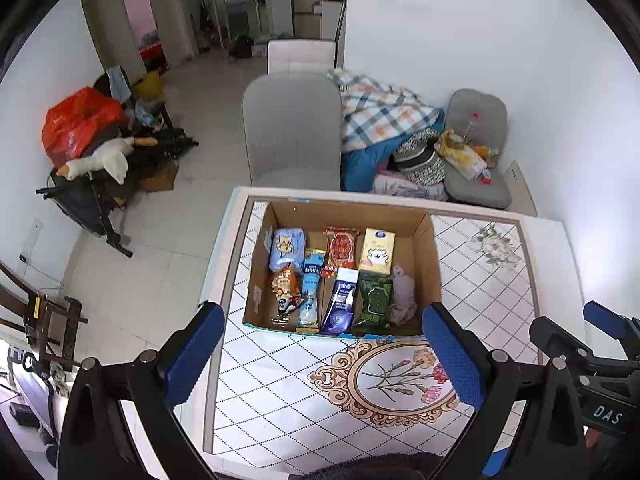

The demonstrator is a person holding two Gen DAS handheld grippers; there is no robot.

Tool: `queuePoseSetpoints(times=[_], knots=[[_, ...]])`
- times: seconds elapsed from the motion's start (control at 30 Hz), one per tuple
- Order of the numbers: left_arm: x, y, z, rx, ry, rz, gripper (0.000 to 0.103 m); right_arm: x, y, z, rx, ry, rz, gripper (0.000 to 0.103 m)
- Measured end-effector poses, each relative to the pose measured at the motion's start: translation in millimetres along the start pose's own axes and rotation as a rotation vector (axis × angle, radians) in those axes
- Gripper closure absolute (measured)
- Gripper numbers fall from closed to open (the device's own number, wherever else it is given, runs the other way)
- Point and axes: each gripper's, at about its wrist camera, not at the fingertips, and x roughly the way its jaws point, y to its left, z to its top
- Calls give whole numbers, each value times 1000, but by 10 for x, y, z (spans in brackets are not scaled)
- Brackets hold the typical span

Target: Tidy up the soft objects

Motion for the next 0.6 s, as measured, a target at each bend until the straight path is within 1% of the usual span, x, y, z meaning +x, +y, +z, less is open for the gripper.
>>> queuePoseSetpoints(times=[0.17, 0.23, 0.4, 0.6], knots=[[-304, -40, -28, 9, -31, -8, 2, -393, 42, -87, -20, -25, 15, 0], [-395, -36, -36, 10, -46, 8, 2, -509, 40, -125, -21, -33, 17, 0], [-533, -19, -90, -1, -64, 23, 2, -711, -12, -181, -11, -64, -2, 0], [-553, -47, -152, -2, -60, 29, 2, -855, -63, -181, 3, -97, -17, 0]])
